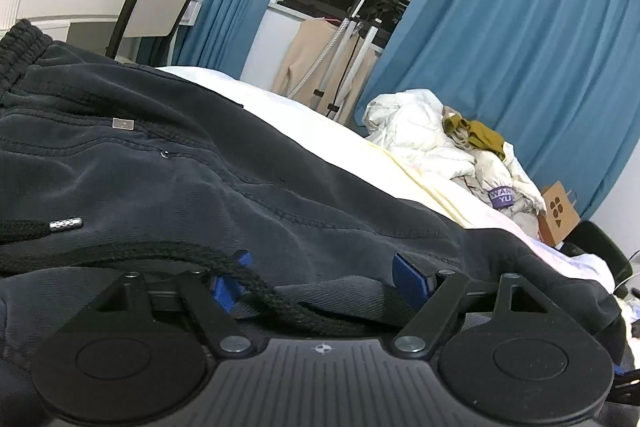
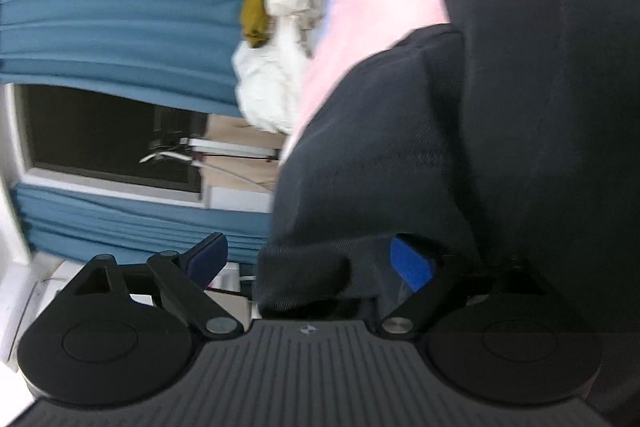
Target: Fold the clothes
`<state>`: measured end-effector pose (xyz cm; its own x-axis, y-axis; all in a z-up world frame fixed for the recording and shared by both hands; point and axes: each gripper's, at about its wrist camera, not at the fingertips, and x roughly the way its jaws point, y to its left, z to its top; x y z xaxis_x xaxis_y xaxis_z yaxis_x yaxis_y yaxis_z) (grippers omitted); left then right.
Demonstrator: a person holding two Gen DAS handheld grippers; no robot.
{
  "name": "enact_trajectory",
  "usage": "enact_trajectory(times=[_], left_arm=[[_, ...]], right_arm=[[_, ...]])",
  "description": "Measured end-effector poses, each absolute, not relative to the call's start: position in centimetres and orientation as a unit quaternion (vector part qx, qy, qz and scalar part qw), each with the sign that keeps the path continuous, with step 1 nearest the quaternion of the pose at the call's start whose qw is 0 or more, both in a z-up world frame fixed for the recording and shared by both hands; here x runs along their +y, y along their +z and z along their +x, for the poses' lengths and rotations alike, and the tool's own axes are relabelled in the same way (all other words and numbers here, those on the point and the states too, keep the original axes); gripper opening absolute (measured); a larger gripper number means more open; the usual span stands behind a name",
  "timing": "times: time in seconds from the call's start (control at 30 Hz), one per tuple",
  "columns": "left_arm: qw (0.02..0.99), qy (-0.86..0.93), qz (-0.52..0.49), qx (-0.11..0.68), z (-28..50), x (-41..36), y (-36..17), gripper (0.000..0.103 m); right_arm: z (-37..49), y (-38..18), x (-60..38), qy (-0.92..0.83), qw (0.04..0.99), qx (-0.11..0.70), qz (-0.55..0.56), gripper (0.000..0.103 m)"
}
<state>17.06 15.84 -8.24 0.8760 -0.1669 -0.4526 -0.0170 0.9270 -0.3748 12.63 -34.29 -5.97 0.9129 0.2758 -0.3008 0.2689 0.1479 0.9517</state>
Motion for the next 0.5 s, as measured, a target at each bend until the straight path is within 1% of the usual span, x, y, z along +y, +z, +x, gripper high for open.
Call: enact_trajectory(times=[0.1, 0.13, 0.17, 0.2, 0.23, 0.27, 0.3, 0.37, 0.5], left_arm=[[0.951, -0.039, -0.182, 0.247, 17.1, 15.6, -8.3, 0.079], [0.951, -0.039, -0.182, 0.247, 17.1, 15.6, -8.3, 0.079], [0.951, -0.039, -0.182, 0.247, 17.2, 15.5, -8.3, 0.079], [0.951, -0.039, -0.183, 0.247, 17.2, 15.5, -8.3, 0.079], [0.951, -0.039, -0.184, 0.247, 17.2, 15.5, -8.3, 0.079], [0.951, -0.04, -0.184, 0.246, 17.2, 15.6, -8.3, 0.079], [0.951, -0.041, -0.184, 0.245, 17.2, 15.6, -8.3, 0.079], [0.951, -0.041, -0.188, 0.242, 17.3, 15.8, -8.3, 0.079], [0.95, -0.047, -0.202, 0.235, 17.4, 16.1, -8.3, 0.079]], right_arm=[[14.4, -7.0, -35.4, -0.017, 0.713, 0.226, 0.663, 0.086], [15.0, -7.1, -35.7, -0.026, 0.71, 0.236, 0.663, 0.08], [15.7, -6.9, -35.6, -0.04, 0.711, 0.256, 0.654, 0.07], [16.5, -6.5, -35.5, -0.058, 0.714, 0.277, 0.641, 0.064], [17.2, -6.2, -35.4, -0.075, 0.718, 0.298, 0.624, 0.046], [17.9, -5.5, -35.3, -0.094, 0.73, 0.315, 0.6, 0.019], [18.6, -4.6, -35.0, -0.115, 0.747, 0.327, 0.567, 0.009], [19.9, -2.6, -34.9, -0.145, 0.774, 0.335, 0.518, 0.005], [23.6, 3.1, -35.6, -0.179, 0.831, 0.311, 0.425, 0.003]])
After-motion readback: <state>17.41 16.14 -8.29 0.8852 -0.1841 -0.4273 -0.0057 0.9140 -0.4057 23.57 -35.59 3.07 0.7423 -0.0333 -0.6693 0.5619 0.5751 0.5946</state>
